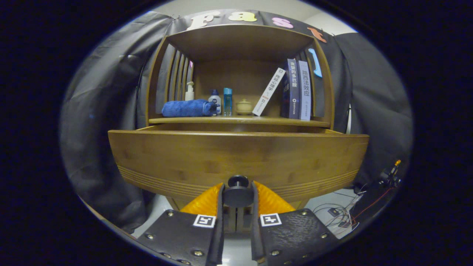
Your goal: Pull open the drawer, take out the items inside it, and place them on the countertop above the cabinet.
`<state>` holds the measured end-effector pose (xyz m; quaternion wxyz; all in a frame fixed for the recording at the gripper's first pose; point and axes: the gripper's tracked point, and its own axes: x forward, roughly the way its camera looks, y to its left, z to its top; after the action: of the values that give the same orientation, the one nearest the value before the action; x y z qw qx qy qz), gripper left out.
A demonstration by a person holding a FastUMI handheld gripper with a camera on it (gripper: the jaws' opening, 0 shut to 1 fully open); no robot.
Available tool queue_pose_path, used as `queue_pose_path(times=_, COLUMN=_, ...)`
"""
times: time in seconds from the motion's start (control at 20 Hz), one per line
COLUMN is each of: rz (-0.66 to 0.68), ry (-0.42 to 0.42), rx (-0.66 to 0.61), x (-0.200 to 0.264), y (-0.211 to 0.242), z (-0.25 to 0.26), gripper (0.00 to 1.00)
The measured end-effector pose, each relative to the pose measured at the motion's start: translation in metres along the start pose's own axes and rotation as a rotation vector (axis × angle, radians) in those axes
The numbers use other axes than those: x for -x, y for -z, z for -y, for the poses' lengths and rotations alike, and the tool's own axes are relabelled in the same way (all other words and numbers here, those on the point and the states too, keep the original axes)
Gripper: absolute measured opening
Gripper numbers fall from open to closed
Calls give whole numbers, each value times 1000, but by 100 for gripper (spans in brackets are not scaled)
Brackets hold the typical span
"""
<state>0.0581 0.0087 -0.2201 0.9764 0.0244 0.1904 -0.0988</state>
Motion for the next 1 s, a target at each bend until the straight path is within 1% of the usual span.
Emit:
queue_pose_path(times=0.25, rz=-18, ry=-22, rx=7, x=30, y=11, z=5, gripper=30)
queue_pose_path(times=0.35, rz=-35, ry=-20, rx=-11, x=36, y=14, z=5, gripper=30)
queue_pose_path(times=0.45, rz=-49, ry=-15, rx=16, x=36, y=14, z=4, gripper=30)
queue_pose_path(times=0.55, rz=-66, ry=-46, rx=34, x=39, y=17, z=1, gripper=43)
queue_pose_path(times=0.65, rz=-69, ry=-77, rx=-22, x=55, y=11, z=1, gripper=56)
queue_pose_path(times=0.7, rz=-52, ry=-84, rx=-38, x=65, y=1, z=2, gripper=63)
queue_pose_path(times=0.8, rz=5, ry=-95, rx=-30, x=76, y=-28, z=5, gripper=77)
queue_pose_path(times=0.9, rz=48, ry=-134, rx=5, x=80, y=-65, z=4, gripper=76)
queue_pose_path(times=1.0, rz=59, ry=-195, rx=61, x=70, y=-101, z=-5, gripper=76)
